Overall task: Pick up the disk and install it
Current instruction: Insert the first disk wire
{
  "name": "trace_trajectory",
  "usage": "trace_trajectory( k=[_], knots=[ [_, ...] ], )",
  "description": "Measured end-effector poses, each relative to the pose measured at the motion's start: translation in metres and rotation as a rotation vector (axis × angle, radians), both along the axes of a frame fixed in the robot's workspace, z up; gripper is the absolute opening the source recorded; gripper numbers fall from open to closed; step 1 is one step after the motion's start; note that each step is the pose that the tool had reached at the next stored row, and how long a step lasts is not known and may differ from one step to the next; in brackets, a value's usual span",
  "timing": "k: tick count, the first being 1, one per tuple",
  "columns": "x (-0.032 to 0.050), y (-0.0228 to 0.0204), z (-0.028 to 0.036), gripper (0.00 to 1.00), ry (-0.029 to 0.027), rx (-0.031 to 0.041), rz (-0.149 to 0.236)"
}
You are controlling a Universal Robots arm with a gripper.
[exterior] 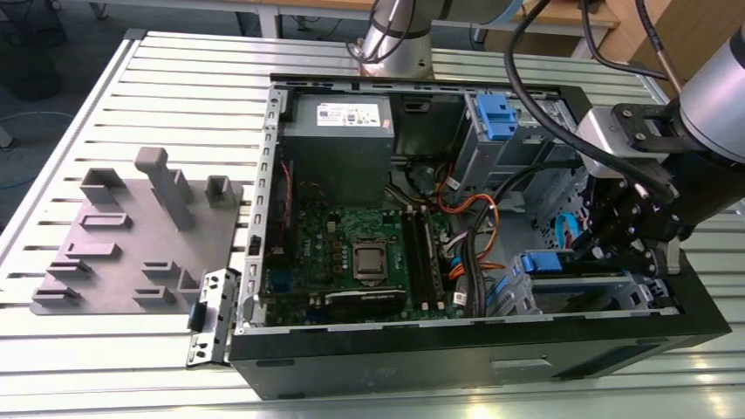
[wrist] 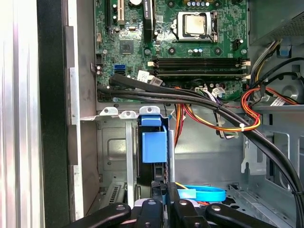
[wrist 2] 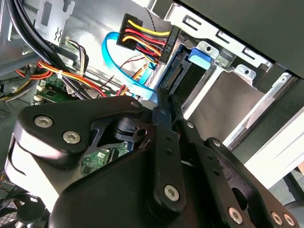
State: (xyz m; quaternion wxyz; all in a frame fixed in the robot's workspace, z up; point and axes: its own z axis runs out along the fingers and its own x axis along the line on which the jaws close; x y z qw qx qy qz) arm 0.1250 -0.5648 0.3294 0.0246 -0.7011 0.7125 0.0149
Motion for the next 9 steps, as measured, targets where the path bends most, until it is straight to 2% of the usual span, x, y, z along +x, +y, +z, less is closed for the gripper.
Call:
trace_trajectory(
  k=[1, 2, 9],
  knots=[
    [0.0, 0.0, -0.0002, 0.17, 0.0002, 0.0002, 0.0],
    [0.0, 0.0, 0.0, 0.24, 0.0002, -0.0002, 0.0],
    [0.0, 0.0, 0.0018, 0.24, 0.0002, -0.0009, 0.0]
  ],
)
